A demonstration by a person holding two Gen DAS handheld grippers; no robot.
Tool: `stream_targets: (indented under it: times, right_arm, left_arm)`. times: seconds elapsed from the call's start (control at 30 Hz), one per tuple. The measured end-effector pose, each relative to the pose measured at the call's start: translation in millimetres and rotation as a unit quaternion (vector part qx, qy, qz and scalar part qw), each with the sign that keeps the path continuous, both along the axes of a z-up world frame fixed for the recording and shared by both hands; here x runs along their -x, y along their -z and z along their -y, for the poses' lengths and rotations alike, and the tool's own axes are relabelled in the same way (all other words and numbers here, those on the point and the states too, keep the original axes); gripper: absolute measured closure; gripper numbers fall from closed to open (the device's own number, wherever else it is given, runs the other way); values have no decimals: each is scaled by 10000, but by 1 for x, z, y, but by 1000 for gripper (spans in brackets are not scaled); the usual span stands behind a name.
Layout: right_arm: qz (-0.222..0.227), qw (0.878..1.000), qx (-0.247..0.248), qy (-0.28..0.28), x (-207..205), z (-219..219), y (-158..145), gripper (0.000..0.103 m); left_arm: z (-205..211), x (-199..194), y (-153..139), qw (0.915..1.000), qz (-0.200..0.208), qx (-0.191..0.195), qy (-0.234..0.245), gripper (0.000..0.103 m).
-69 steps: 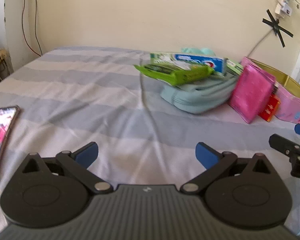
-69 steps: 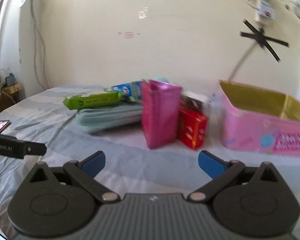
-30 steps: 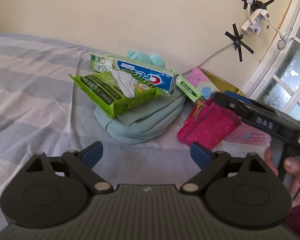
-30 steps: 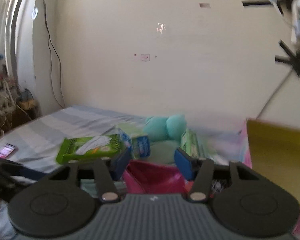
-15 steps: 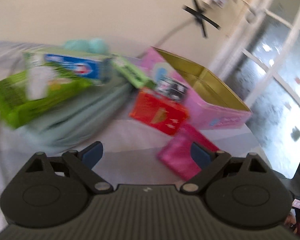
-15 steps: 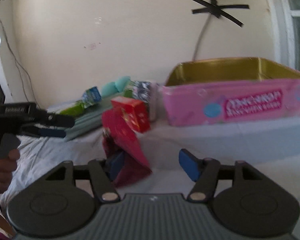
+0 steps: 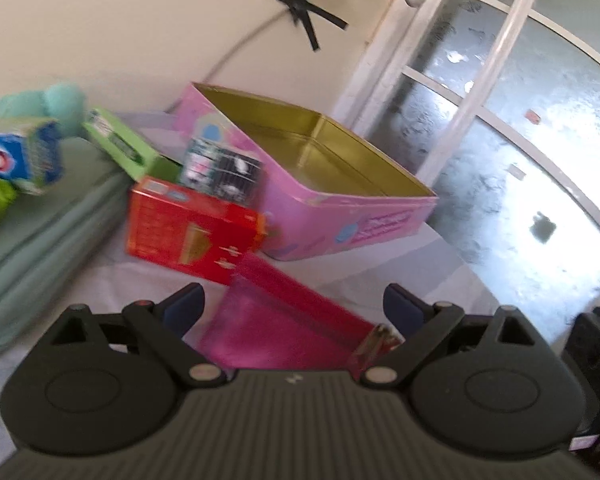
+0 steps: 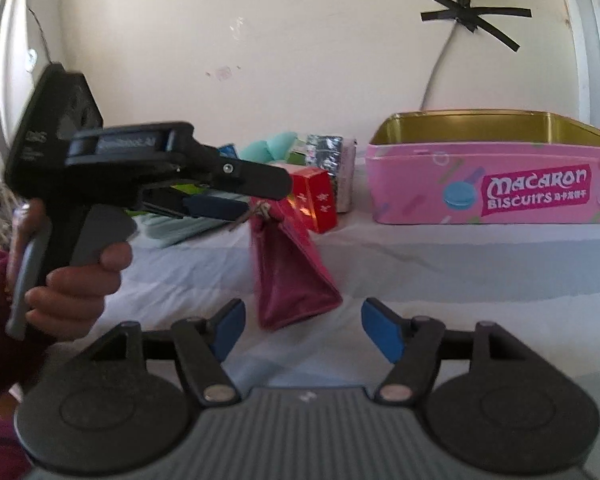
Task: Organize objects
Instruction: 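Close the left tool on the pink zipper pouch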
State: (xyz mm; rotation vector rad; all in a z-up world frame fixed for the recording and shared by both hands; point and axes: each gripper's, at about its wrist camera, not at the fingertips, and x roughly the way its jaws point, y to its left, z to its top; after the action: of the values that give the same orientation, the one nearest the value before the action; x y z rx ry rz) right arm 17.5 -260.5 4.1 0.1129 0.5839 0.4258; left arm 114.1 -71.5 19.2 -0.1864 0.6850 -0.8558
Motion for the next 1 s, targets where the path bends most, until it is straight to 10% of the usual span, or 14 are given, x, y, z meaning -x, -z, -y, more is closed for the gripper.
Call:
stream_targets:
  times: [0.2, 0.8, 1.0]
  right_arm:
    - [-49, 9999, 76, -109, -12, -11, 0, 50]
    - [363, 9638, 759, -2531, -18, -158, -19, 51]
    - [325, 9675, 813, -2372, -15, -170, -18, 27]
  left_arm:
    - [10, 7, 2, 9997, 85, -214, 12, 29]
    - [-145, 81, -2, 9747, -93, 126, -2228, 30]
    - [-162, 85, -2, 9709, -94, 299, -2374, 27]
